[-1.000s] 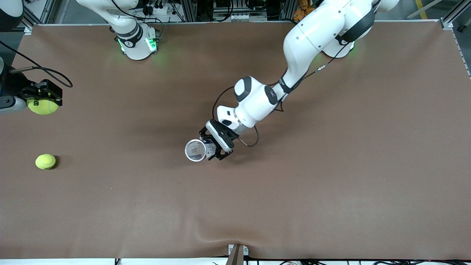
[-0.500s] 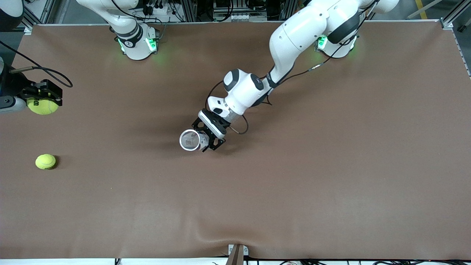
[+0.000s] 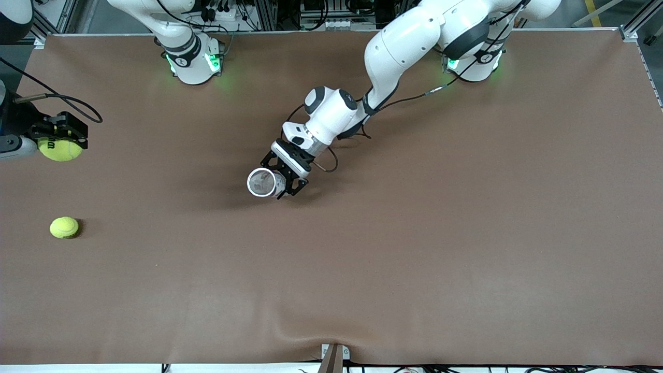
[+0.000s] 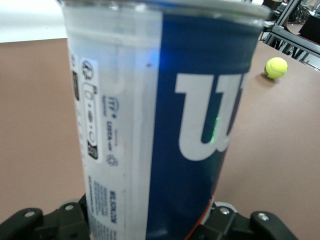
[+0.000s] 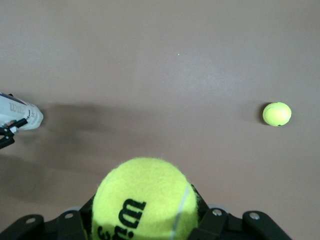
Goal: Insert tennis ball vertically with right arm
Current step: 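Carry the printed ball with the right gripper over the can's open end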
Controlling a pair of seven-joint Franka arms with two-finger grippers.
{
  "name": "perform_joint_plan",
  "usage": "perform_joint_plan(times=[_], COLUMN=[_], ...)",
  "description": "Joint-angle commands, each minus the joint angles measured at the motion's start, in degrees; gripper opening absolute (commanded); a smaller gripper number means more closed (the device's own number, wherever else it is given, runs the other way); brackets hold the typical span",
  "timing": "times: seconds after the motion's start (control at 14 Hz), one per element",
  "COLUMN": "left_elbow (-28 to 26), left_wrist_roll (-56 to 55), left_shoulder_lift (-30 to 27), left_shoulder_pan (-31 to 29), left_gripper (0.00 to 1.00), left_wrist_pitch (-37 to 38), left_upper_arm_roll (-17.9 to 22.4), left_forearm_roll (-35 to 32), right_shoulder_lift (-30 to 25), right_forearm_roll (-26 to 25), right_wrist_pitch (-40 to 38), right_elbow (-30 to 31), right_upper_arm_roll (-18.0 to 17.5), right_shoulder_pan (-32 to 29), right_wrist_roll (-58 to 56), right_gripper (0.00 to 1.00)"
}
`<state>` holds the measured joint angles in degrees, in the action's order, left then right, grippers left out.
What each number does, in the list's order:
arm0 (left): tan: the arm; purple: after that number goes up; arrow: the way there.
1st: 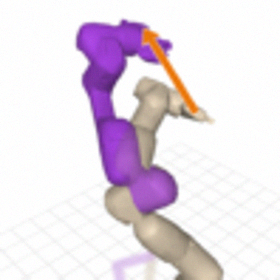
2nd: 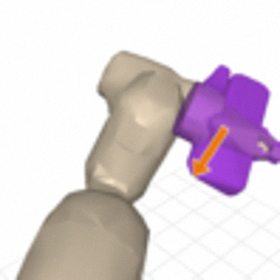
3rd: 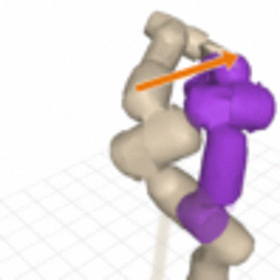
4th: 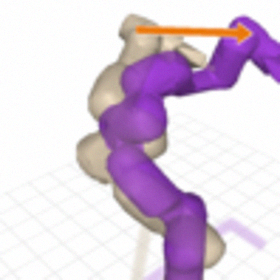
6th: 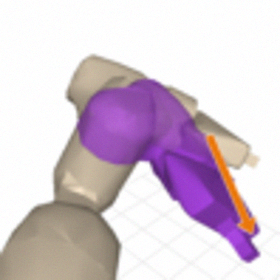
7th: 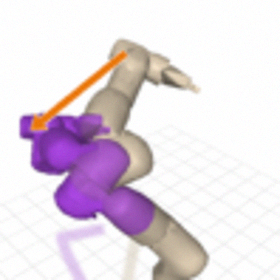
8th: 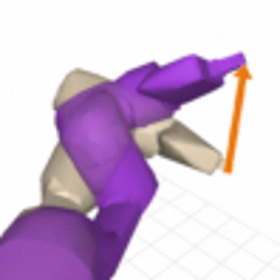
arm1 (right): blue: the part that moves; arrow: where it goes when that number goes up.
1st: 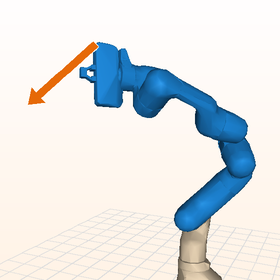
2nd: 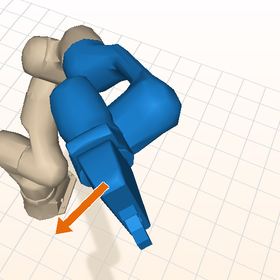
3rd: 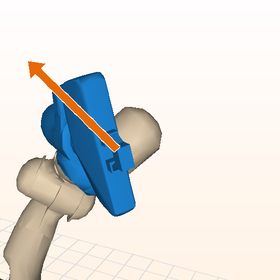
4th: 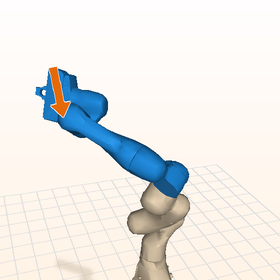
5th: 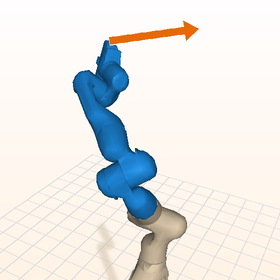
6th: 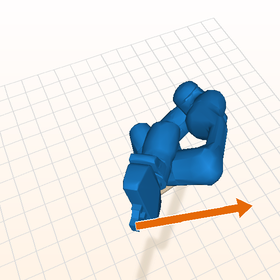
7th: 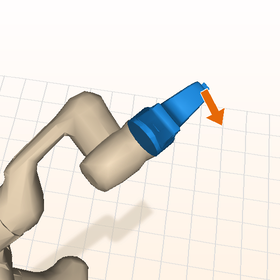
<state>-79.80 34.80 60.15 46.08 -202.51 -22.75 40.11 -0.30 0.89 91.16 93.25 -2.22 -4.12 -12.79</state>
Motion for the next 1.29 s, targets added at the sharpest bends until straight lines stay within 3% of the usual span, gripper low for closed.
perform_joint_plan(times=[0.0,0.21,1.21], left_elbow=[2.2,3.6,3.8], left_wrist_roll=[-1.9,-4.7,-5.3], left_shoulder_lift=[1.5,2.9,3.4], left_shoulder_pan=[5.0,8.9,9.2], left_gripper=[0.76,0.76,0.77], left_wrist_pitch=[-1.0,-1.0,-1.0], left_upper_arm_roll=[5.5,10.0,10.3], left_forearm_roll=[0.8,0.8,0.8], right_shoulder_lift=[0.7,0.7,0.7], right_forearm_roll=[0.2,0.2,0.2], right_wrist_pitch=[-1.2,-1.2,-1.2], right_elbow=[-1.8,-1.8,-1.7], right_upper_arm_roll=[0.3,0.3,0.2], right_shoulder_pan=[0.3,0.3,1.4], right_wrist_roll=[-0.6,-0.6,-0.2], right_gripper=[0.0,0.0,0.0])
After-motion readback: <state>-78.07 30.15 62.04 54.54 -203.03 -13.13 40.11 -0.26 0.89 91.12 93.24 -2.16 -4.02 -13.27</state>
